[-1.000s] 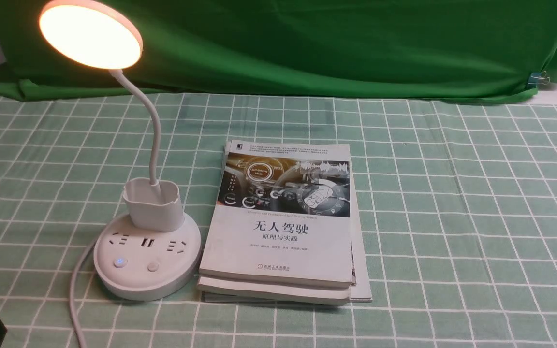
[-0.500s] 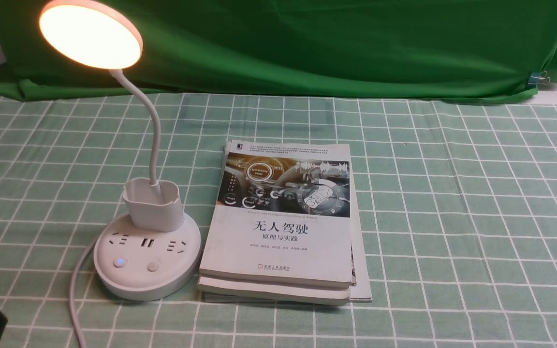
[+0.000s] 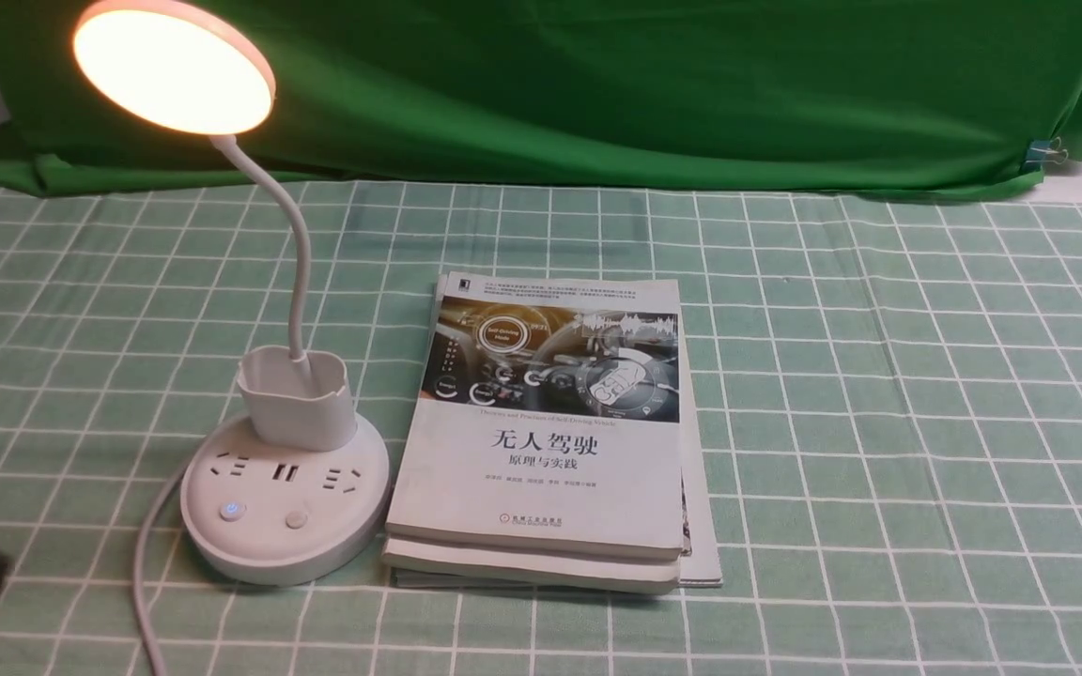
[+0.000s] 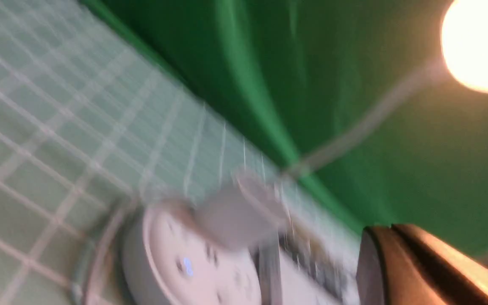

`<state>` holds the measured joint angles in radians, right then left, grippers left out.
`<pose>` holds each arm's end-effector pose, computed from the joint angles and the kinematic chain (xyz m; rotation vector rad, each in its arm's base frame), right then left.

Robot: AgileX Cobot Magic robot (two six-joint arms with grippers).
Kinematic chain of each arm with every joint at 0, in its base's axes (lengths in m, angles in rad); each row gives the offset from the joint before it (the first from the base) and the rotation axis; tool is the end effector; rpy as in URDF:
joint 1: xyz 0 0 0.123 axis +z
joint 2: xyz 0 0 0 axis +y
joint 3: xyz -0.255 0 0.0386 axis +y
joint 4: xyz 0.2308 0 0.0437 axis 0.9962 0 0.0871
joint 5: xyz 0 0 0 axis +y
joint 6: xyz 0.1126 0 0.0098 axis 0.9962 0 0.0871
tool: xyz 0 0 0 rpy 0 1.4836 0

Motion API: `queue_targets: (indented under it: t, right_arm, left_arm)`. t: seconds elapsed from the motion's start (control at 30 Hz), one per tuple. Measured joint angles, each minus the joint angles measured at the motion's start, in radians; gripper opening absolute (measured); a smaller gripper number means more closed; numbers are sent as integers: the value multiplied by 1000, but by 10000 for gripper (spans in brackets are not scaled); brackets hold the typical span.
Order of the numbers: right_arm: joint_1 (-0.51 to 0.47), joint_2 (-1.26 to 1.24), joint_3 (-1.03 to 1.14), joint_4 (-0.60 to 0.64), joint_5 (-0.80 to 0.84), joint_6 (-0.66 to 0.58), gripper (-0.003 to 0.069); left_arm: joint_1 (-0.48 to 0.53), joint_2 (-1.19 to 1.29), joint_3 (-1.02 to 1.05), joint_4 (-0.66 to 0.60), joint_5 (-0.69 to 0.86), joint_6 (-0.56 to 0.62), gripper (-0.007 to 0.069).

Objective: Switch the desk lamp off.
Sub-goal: Use the left arm to press the button switch on the lamp holder

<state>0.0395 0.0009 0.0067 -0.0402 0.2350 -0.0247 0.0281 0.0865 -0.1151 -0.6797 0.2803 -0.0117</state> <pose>0.0878 0.0024 0.1863 -0.0822 1.7241 -0.0260 0.0900 -0.0172 0.2221 -0.4591 1.6503 -0.6286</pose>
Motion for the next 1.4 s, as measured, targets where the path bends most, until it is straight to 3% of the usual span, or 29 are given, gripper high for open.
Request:
queue_targets:
  t: [0.4, 0.5, 0.77, 1.07, 1.4]
  right_arm:
    - [0, 0, 0, 0, 0, 0, 242]
    - [0, 0, 0, 0, 0, 0, 242]
    - [0, 0, 0, 0, 0, 0, 242]
    - [0, 0, 0, 0, 0, 0, 242]
    - [0, 0, 0, 0, 0, 0, 242]
  left_arm:
    - [-4, 802, -479, 366, 518, 167, 0]
    - [-34, 965, -547, 385, 539, 173, 0]
    - [-244, 1283, -749, 435, 615, 177, 0]
    - [-258, 1525, -946, 486, 646, 178, 0]
    - [-280, 1619, -989, 509, 642, 164, 0]
